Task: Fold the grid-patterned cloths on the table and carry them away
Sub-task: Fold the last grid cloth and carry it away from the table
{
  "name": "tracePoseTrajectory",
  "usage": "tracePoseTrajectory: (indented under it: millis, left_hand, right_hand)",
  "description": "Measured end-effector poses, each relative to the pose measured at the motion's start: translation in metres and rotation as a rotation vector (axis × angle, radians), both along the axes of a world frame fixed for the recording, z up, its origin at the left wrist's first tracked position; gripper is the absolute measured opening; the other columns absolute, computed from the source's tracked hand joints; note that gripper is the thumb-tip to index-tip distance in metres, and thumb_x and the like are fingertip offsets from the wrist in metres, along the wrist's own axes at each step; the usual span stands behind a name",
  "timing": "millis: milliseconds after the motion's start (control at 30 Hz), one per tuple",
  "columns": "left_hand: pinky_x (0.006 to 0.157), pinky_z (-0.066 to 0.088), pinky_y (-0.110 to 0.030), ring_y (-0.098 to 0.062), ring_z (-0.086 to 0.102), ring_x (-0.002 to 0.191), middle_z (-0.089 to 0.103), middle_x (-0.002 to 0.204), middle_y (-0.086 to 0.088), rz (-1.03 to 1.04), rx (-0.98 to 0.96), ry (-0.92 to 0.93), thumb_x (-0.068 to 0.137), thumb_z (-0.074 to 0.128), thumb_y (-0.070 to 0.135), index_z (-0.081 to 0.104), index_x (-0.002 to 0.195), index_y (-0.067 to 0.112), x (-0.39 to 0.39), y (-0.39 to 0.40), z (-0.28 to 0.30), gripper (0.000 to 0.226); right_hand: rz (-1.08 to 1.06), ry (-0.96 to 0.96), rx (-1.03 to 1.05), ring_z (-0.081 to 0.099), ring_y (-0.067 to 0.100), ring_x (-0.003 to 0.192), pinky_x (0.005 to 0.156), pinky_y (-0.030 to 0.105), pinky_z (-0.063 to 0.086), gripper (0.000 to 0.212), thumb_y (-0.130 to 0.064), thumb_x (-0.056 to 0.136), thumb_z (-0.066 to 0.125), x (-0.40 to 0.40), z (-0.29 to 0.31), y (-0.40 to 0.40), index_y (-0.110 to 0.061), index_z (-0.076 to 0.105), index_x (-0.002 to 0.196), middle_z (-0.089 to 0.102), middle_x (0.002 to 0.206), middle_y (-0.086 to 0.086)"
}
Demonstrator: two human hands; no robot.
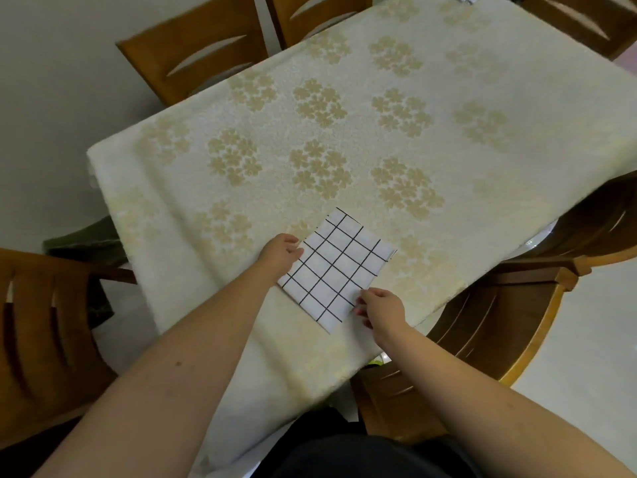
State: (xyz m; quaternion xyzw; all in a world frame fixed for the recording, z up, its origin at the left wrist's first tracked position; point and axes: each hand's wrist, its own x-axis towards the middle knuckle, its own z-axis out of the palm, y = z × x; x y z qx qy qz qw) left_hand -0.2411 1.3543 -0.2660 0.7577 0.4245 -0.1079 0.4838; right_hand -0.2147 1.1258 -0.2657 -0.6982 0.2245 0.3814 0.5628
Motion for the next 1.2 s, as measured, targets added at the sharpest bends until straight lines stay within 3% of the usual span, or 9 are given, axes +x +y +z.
tracePoseTrajectory:
  millis: [167, 333, 433, 533, 667, 900, 1000, 1100, 1200]
  left_hand:
    - [0.093, 0.036, -0.028, -0.025, 0.047, 0.129, 0.051, 0.141, -0.012, 0.033, -0.214, 0.001, 0.095, 0.06, 0.022, 0.048, 0.138, 0.005, -0.016, 0.001, 0.001, 0.047]
    - [0.111, 0.033, -0.043, -0.026, 0.045, 0.132, 0.048, 0.144, -0.009, 0.062, -0.302, 0.02, 0.093, 0.063, 0.031, 0.046, 0.141, 0.009, -0.033, 0.007, 0.002, 0.055]
    - [0.113, 0.031, -0.046, -0.024, 0.044, 0.132, 0.049, 0.143, -0.005, 0.098, -0.335, -0.013, 0.092, 0.063, 0.035, 0.049, 0.139, 0.011, -0.043, 0.012, -0.001, 0.054]
    - [0.106, 0.039, -0.04, -0.023, 0.054, 0.121, 0.061, 0.127, -0.007, 0.138, -0.372, -0.073, 0.095, 0.06, 0.027, 0.061, 0.123, 0.009, -0.05, 0.011, 0.007, 0.033]
    - [0.08, 0.053, -0.033, -0.02, 0.066, 0.094, 0.07, 0.105, -0.007, 0.18, -0.467, -0.142, 0.098, 0.055, 0.017, 0.064, 0.108, 0.012, -0.059, 0.011, 0.016, 0.014]
    - [0.084, 0.045, -0.029, -0.019, 0.059, 0.094, 0.065, 0.1, -0.005, 0.148, -0.328, -0.223, 0.095, 0.06, 0.019, 0.065, 0.1, 0.008, -0.067, 0.023, 0.033, 0.014]
    - [0.085, 0.042, -0.028, -0.011, 0.057, 0.09, 0.062, 0.094, 0.003, 0.198, -0.233, -0.265, 0.092, 0.065, 0.022, 0.063, 0.088, 0.022, -0.067, 0.029, 0.044, 0.004]
    - [0.084, 0.043, -0.026, -0.011, 0.056, 0.093, 0.062, 0.097, 0.005, 0.259, -0.173, -0.346, 0.091, 0.067, 0.025, 0.063, 0.099, 0.023, -0.066, 0.035, 0.054, 0.009]
    - [0.073, 0.043, -0.019, -0.01, 0.056, 0.09, 0.061, 0.1, 0.003, 0.311, -0.117, -0.436, 0.092, 0.065, 0.026, 0.063, 0.106, 0.021, -0.065, 0.035, 0.067, 0.015]
  right_hand:
    - [-0.033, 0.065, 0.0, 0.052, 0.015, 0.051, 0.046, 0.025, 0.036, 0.012, -0.011, 0.093, 0.057, 0.0, 0.0, 0.0, -0.009, 0.061, 0.081, 0.06, 0.068, 0.007]
    - [0.012, 0.077, -0.018, 0.044, 0.016, 0.051, 0.046, 0.026, 0.033, 0.016, -0.013, 0.091, 0.06, 0.003, 0.0, 0.0, -0.008, 0.064, 0.076, 0.054, 0.06, 0.006]
    - [0.034, 0.053, 0.021, 0.037, 0.016, 0.054, 0.048, 0.026, 0.032, 0.011, -0.016, 0.09, 0.063, 0.003, 0.002, -0.001, -0.01, 0.065, 0.081, 0.049, 0.062, 0.004]
    - [0.037, 0.038, 0.071, 0.038, 0.016, 0.054, 0.048, 0.026, 0.035, 0.007, -0.017, 0.09, 0.064, 0.006, 0.006, -0.001, -0.01, 0.067, 0.089, 0.048, 0.064, 0.004]
    - [0.009, 0.044, 0.159, 0.041, 0.014, 0.055, 0.054, 0.027, 0.041, 0.009, -0.016, 0.092, 0.063, 0.009, 0.017, 0.0, -0.008, 0.066, 0.092, 0.052, 0.066, 0.003]
    - [0.01, -0.038, 0.25, 0.047, 0.014, 0.055, 0.057, 0.026, 0.048, 0.014, -0.012, 0.09, 0.064, 0.019, 0.041, 0.015, -0.006, 0.065, 0.103, 0.058, 0.077, 0.007]
    - [0.029, -0.082, 0.306, 0.055, 0.013, 0.064, 0.059, 0.022, 0.051, 0.005, -0.011, 0.091, 0.063, 0.027, 0.058, 0.026, -0.01, 0.064, 0.096, 0.061, 0.074, 0.003]
    - [0.075, -0.153, 0.32, 0.062, 0.013, 0.076, 0.062, 0.022, 0.048, 0.003, -0.012, 0.09, 0.063, 0.036, 0.073, 0.035, -0.014, 0.064, 0.089, 0.066, 0.08, 0.001]
    - [0.094, -0.222, 0.347, 0.064, 0.015, 0.083, 0.067, 0.024, 0.049, 0.006, -0.015, 0.09, 0.065, 0.043, 0.082, 0.042, -0.013, 0.064, 0.096, 0.068, 0.088, 0.003]
